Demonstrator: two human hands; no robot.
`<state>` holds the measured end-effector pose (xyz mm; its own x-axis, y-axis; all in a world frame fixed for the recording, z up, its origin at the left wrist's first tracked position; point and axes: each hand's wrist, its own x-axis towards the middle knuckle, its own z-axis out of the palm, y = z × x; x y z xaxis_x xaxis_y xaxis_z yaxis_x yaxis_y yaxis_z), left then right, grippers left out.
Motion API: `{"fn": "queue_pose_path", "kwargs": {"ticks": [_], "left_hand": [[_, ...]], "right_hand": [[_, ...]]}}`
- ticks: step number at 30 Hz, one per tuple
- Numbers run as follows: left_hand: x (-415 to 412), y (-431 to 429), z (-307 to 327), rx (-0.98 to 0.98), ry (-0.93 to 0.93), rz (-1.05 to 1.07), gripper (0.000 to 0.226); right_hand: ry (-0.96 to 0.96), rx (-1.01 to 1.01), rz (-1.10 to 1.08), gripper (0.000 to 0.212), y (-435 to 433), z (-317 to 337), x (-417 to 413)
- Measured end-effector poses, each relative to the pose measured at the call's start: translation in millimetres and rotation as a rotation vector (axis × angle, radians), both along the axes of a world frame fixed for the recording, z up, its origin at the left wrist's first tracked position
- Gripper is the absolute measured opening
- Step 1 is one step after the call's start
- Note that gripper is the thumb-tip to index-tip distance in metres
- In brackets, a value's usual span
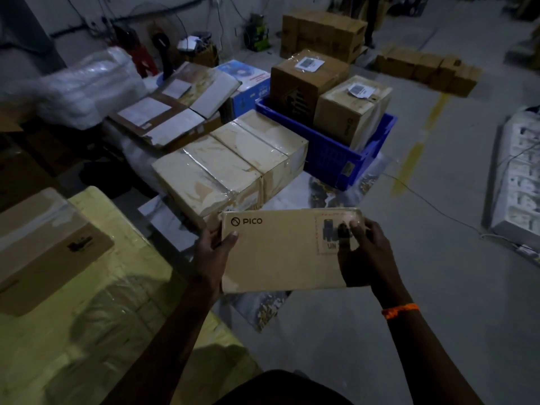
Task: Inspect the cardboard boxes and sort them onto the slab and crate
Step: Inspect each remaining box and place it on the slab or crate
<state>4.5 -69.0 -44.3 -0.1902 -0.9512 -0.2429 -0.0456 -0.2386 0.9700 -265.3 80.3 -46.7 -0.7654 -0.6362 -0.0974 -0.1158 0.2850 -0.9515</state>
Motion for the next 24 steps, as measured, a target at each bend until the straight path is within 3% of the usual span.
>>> {"fn": "queue_pose_path", "kwargs": {"ticks": [3, 6, 8, 11, 17, 24], "left_hand": [[0.8, 9.4, 2.3, 0.016, 0.077, 0.061, 0.012], [8.7, 23.7, -1.6, 0.01, 0.068, 0.107, 0.028], [13.6, 33.6, -10.8, 0.009, 0.018, 0.139, 0.031], [22.1, 43.8, -32.9, 0.05, -0.063, 0.196, 0.016], [53.3, 66.1, -76.1, 0.128, -0.135, 0.055, 0.037], [64.4, 92.5, -89.1, 0.147, -0.202, 0.036, 0.038]], "right_hand": [[-0.093, -0.12, -0.1, 0.05, 12.4, 2.0, 0.8], [-0.2, -0.167, -0.16, 0.068, 27.2, -5.8, 9.8], [-0.211, -0.145, -0.175, 0.062, 36.0, -17.4, 19.1], [-0.2, -0.112, -0.147, 0.045, 51.9, -36.6, 39.1], [-0.24, -0.01, -0.106, 0.034, 91.1, -76.6, 55.8], [-0.221, 0.064, -0.153, 0.03, 105.9, -90.1, 64.0]]}}
